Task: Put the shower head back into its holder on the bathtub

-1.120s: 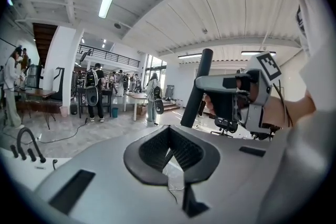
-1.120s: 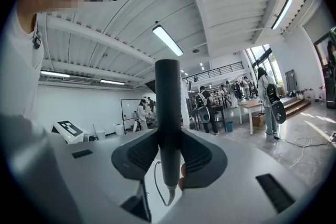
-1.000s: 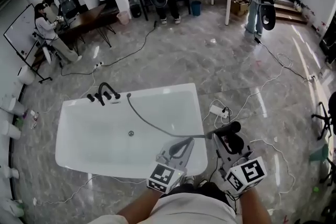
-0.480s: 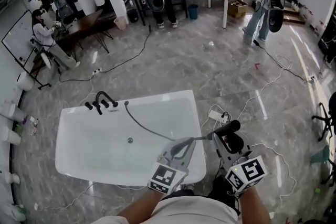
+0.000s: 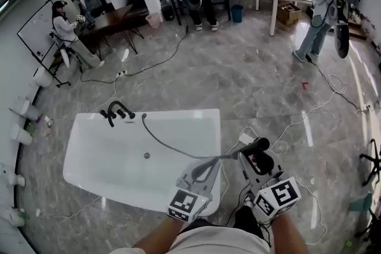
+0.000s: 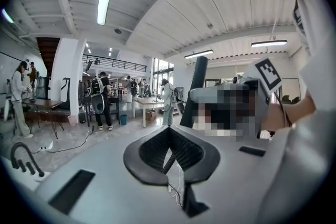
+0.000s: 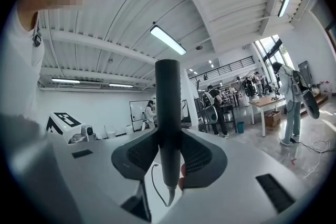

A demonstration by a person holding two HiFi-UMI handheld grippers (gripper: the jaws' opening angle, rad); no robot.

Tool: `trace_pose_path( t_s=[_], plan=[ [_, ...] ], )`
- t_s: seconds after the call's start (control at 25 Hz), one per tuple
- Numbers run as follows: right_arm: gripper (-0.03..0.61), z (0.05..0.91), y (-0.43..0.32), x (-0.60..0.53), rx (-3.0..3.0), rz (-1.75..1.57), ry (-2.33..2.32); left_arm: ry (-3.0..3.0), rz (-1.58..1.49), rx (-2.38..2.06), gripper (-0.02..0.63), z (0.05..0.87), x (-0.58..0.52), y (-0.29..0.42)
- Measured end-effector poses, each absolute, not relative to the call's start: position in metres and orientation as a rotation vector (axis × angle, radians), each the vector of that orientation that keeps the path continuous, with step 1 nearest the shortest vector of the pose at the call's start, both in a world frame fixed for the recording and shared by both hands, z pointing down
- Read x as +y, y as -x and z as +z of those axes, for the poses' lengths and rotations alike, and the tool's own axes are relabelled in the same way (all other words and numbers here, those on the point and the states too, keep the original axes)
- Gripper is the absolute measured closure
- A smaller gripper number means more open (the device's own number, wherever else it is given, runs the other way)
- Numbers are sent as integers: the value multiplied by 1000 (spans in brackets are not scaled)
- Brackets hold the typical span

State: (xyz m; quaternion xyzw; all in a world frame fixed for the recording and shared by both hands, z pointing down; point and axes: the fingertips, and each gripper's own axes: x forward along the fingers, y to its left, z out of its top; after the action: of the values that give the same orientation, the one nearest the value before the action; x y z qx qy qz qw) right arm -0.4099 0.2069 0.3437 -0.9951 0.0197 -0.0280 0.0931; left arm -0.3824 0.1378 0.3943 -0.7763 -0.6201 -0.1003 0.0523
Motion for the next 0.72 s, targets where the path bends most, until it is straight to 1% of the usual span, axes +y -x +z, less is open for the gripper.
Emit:
trace_pose_path(
  t_s=[0.36, 0.72],
  plan=[
    [442, 333, 411, 281, 269, -67, 2957, 2522, -309, -1711, 609, 391, 210, 389],
    [442, 318, 401, 308, 369, -23, 2940, 2571, -315, -1593, 609, 386, 230, 383]
  ],
)
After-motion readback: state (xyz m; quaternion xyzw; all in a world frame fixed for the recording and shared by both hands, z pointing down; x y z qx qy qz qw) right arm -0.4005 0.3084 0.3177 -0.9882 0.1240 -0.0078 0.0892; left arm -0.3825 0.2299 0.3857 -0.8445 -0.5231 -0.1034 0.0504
